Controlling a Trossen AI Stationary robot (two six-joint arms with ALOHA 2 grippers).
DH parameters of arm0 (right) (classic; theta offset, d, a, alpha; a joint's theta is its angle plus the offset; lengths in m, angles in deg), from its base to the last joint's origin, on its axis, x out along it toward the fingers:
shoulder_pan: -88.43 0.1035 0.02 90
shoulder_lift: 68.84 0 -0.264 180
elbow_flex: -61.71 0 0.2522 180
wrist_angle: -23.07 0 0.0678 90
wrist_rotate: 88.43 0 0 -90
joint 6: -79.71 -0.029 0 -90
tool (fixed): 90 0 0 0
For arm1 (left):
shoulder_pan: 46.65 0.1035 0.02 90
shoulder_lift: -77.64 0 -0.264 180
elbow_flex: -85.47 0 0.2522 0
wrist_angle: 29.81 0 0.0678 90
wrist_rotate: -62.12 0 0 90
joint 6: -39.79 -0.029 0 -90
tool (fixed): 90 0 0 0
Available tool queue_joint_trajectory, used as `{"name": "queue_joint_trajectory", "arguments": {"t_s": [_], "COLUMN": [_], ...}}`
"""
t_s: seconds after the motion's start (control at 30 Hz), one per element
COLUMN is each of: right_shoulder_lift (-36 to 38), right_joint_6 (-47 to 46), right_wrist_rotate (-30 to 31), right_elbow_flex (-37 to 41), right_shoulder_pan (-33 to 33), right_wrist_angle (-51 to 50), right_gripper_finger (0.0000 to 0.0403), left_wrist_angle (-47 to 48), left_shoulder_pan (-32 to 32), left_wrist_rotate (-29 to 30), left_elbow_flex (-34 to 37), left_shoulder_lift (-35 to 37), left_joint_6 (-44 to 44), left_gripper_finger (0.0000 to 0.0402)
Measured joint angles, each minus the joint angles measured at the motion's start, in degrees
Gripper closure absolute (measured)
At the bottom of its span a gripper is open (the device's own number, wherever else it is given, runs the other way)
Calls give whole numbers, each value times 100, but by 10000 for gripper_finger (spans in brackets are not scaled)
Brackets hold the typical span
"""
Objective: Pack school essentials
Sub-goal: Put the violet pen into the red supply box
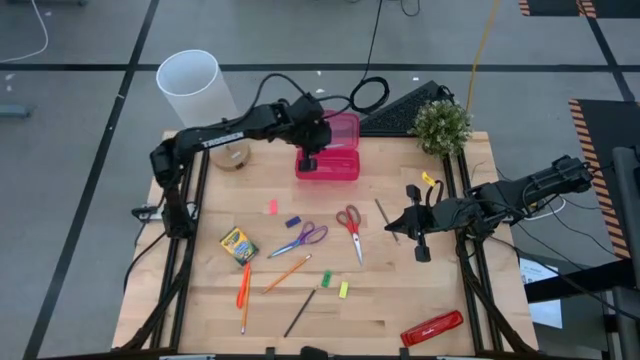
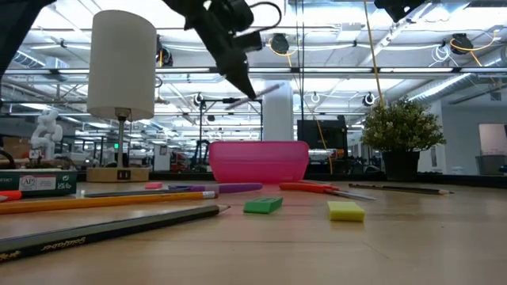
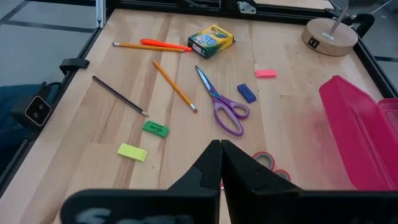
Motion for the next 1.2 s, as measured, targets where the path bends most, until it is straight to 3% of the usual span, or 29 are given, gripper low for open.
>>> {"name": "queue_joint_trajectory", "arguments": {"t_s": [0.6,1.2], "right_shoulder_lift": [1,-1], "right_joint_6": [-188,-345], "right_wrist_rotate": [-4,-4], "right_elbow_flex": [0,0], "right_shoulder_pan": [0,0], "right_wrist_angle": [-168,-203], "right_gripper_finger": [403,403], "left_wrist_angle": [2,136], "left_shoulder_pan": [117,58], "left_wrist_rotate": [-10,-52], "left_elbow_flex": [4,94], "left_shoulder_lift": [-923,-1023], "left_joint_6": [-91,331], "left_gripper_finger": [355,355]}}
